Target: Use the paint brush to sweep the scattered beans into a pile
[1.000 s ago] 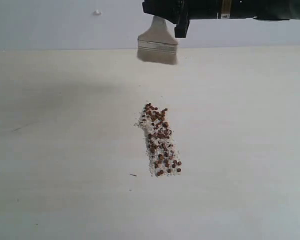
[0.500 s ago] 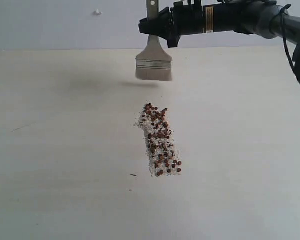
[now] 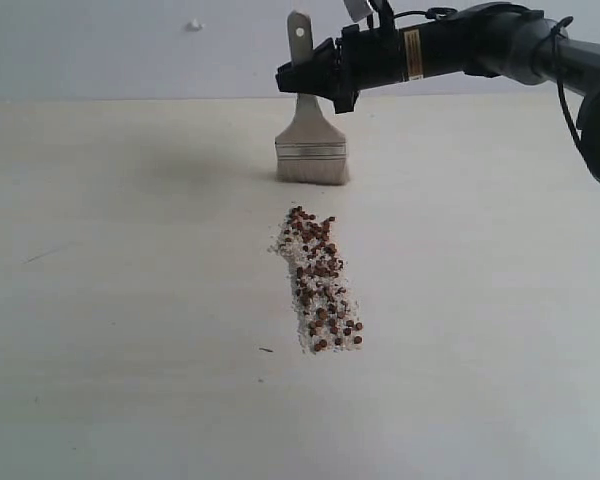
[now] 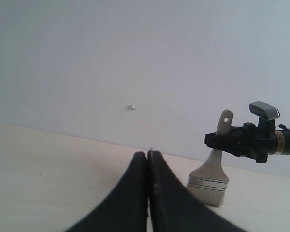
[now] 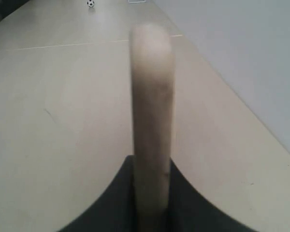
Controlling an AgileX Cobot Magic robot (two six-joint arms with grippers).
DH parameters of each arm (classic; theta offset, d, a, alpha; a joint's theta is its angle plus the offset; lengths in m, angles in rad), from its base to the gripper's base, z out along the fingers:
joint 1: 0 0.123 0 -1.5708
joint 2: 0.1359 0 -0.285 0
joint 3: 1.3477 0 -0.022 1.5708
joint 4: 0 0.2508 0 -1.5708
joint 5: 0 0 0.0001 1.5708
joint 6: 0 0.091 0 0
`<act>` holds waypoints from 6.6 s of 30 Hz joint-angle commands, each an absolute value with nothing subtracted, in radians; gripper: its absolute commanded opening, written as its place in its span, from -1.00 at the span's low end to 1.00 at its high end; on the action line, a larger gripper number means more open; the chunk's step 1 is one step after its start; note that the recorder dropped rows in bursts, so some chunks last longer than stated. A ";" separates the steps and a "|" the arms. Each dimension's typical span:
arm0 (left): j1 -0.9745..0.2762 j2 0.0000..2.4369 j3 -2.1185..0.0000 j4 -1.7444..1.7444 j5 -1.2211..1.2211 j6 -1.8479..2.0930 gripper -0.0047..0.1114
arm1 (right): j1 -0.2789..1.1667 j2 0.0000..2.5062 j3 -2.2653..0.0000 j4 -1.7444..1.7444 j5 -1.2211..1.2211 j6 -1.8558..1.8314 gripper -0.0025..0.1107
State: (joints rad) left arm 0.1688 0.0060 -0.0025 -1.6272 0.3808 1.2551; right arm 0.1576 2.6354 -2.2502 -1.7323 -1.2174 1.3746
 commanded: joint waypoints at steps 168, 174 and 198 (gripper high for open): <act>0.162 0.000 0.000 -1.626 0.385 1.262 -0.92 | 0.253 2.085 -1.496 -1.714 -1.221 0.984 -0.96; 0.162 0.000 0.000 -1.626 0.385 1.262 -0.92 | 0.253 2.111 -1.496 -1.544 -1.221 0.835 -0.96; 0.162 0.000 0.000 -1.626 0.385 1.264 -0.92 | 0.253 2.454 -1.802 -1.464 -1.115 0.949 -0.96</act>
State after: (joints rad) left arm 0.1688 0.0060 -0.0025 -1.6272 0.3825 1.2599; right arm 0.2517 2.4392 -1.7928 -1.4617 -1.0879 0.9322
